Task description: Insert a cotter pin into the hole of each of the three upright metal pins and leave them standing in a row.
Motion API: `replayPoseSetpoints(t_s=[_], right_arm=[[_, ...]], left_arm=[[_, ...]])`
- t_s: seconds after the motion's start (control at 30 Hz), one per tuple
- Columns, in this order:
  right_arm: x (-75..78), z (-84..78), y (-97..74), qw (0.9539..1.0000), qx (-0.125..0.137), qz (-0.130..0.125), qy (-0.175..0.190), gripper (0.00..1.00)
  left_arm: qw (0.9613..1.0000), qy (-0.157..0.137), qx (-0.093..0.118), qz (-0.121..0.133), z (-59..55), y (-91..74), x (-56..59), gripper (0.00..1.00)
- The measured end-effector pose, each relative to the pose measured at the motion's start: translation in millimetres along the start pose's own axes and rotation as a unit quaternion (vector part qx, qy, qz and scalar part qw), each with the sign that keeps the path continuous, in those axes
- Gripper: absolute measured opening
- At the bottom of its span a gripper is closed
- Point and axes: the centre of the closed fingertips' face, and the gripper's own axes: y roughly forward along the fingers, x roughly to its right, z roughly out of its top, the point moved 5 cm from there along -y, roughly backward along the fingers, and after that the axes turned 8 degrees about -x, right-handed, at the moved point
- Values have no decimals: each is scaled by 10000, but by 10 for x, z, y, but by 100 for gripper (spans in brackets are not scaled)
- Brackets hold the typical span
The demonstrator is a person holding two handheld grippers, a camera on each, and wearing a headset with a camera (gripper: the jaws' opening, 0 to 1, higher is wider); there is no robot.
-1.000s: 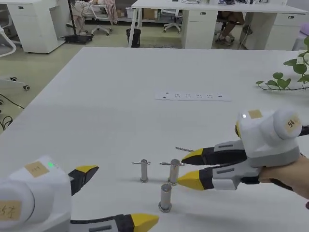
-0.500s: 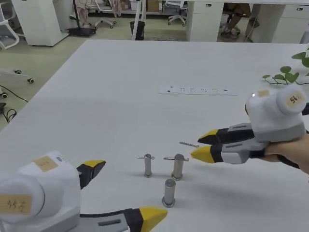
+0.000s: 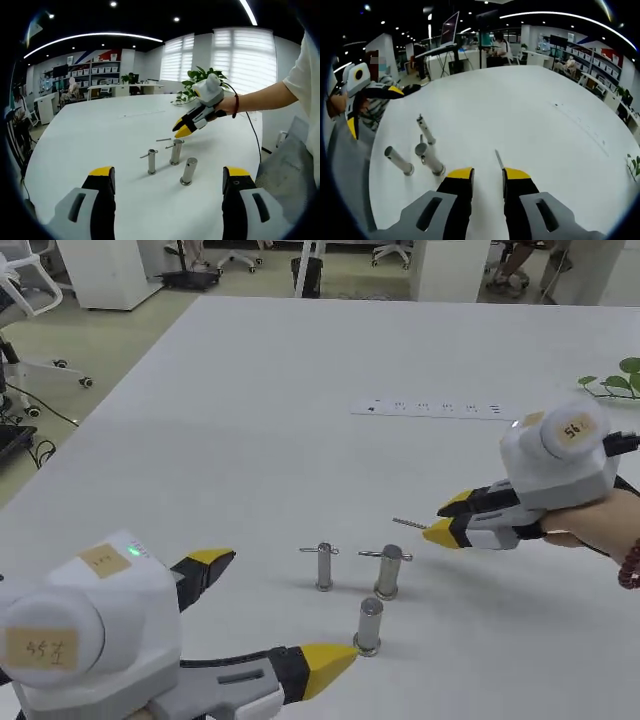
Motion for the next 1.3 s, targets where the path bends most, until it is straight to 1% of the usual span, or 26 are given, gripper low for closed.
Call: replayPoseSetpoints(t_s=[0.07, 0.17, 0.2, 0.37, 0.53, 0.63, 0.77, 0.83, 0.9, 0.97, 1.1, 1.2, 1.3], right_arm=[[40, -15, 47, 9999, -84, -28, -51, 23], [94, -30, 104, 9998, -201, -47, -19, 22], [113, -40, 125, 9996, -281, -66, -24, 22], [159, -49, 197, 9989, -463, -58, -101, 17], [204, -58, 250, 9981, -595, -63, -114, 16], [228, -62, 281, 9976, -679, -49, -135, 13], [228, -60, 284, 9972, -731, -35, -122, 11], [224, -55, 285, 9967, -787, -24, -174, 10], [212, -48, 287, 9959, -851, -9, -323, 8], [207, -41, 288, 9952, -926, -18, -303, 7], [199, -25, 295, 9929, -1115, -56, -416, 6], [192, -16, 301, 9894, -1260, -88, -717, 5], [184, -1, 311, 9890, -1284, -103, -729, 4]], left_arm=[[10000, -5, 16, -5, 0, 0, 4, 88], [10000, 4, -5, -37, -5, 9, 25, 88], [10000, 26, -21, -45, -6, 11, 32, 88], [10000, 30, -73, -55, -18, 22, 34, 88], [9999, 26, -82, -52, -20, 21, 31, 87], [9999, 14, -92, -40, -24, 19, 28, 87], [9999, 5, -114, -37, -32, 19, 24, 86], [9999, 4, -137, -51, -39, 22, 28, 86], [9999, 13, -151, -64, -42, 25, 34, 86], [9998, 14, -154, -82, -43, 28, 43, 85], [9998, 33, -168, -129, -44, 32, 66, 85], [9997, 42, -173, -170, -45, 31, 85, 84], [9997, 45, -175, -185, -44, 29, 96, 83]])
